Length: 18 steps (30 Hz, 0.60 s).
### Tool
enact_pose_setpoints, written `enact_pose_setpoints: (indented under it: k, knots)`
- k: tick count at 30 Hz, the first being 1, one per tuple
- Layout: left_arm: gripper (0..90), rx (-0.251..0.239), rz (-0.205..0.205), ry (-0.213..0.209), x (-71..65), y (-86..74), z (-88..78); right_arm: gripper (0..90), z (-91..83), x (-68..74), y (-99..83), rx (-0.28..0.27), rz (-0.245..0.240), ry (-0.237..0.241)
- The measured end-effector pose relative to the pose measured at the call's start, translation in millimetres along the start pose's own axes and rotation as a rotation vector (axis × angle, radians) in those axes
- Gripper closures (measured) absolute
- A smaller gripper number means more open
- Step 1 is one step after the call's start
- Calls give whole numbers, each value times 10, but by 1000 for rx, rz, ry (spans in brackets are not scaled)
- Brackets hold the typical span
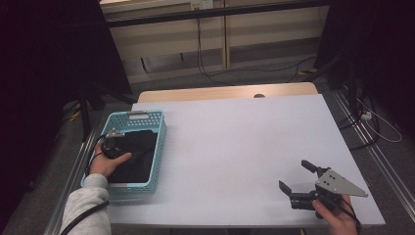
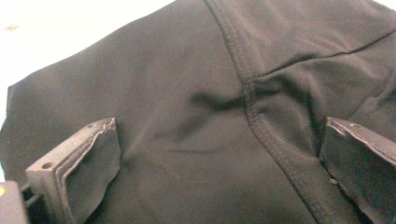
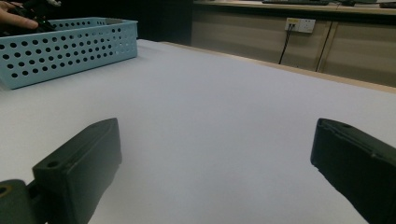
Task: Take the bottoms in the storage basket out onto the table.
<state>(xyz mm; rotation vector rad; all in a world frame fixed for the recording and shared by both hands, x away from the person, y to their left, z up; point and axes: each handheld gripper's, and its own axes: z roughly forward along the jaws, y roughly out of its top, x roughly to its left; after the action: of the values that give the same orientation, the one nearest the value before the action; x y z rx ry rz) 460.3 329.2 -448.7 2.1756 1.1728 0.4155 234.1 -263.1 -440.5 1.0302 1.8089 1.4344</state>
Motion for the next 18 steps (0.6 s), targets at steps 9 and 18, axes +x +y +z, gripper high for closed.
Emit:
enact_pose_setpoints:
  k: [9,18]
  knots:
    - [0,12,-30,37,-34,22,37,13,1,6,1,1,-1,6]
    - [0,2,-71,48,-86,20,62,13,9,14,5,0,-2,8]
